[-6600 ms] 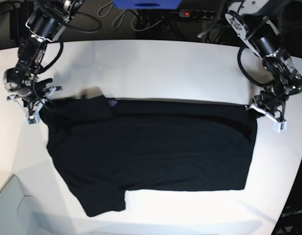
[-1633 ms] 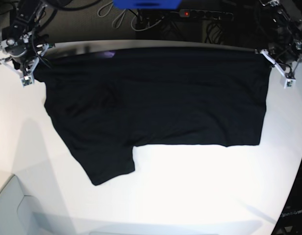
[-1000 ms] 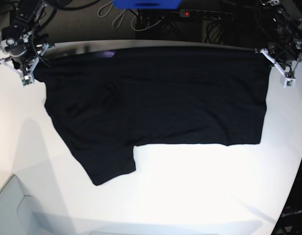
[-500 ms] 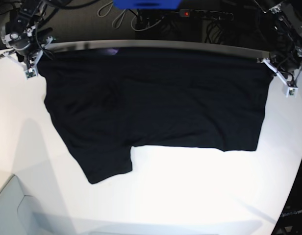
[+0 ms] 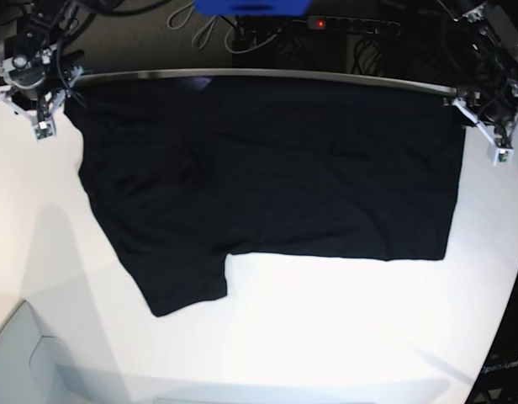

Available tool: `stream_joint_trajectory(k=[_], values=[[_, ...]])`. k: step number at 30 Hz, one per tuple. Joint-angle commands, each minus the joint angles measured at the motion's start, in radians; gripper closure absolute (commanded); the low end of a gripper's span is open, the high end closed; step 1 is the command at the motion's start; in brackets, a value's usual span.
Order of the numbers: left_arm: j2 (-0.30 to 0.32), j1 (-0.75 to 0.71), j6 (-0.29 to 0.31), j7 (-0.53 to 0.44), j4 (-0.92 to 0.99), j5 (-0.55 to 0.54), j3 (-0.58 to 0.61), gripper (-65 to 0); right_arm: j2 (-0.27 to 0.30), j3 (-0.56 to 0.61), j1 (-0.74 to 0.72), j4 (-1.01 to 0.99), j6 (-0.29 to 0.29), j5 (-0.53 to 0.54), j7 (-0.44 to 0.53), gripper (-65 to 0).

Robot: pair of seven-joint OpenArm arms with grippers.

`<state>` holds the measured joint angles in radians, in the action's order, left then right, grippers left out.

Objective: Layout the t-shirt on the table in an organized manner, then fold the t-shirt properly
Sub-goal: 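Open both grippers and move them to the shirt's opposite corners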

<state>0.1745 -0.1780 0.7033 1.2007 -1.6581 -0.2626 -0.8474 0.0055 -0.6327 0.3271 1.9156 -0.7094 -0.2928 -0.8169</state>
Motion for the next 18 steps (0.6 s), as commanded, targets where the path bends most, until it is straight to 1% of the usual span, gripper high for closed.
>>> stream_joint_trajectory(k=[1, 7, 14, 18], values=[[0.02, 0.002, -0.005, -0.011, -0.02, -0.008, -0.005, -26.1, 0.011, -0.003, 0.0, 0.028, 0.011, -0.003, 0.008, -21.7], [0.02, 0.001, -0.005, -0.011, -0.021, -0.013, -0.006, -26.7, 0.009, 0.001, 0.019, 0.038, 0.011, -0.004, 0.008, -21.8], [0.021, 0.002, -0.005, -0.003, -0.021, -0.01, -0.009, -27.1, 0.009, -0.025, 0.033, 0.038, 0.011, -0.006, -0.003, -21.8], [0.012, 0.008, -0.005, 0.0, -0.021, -0.014, -0.091, -36.7, 0.009, -0.052, 0.033, 0.038, 0.011, -0.006, -0.005, -22.7]])
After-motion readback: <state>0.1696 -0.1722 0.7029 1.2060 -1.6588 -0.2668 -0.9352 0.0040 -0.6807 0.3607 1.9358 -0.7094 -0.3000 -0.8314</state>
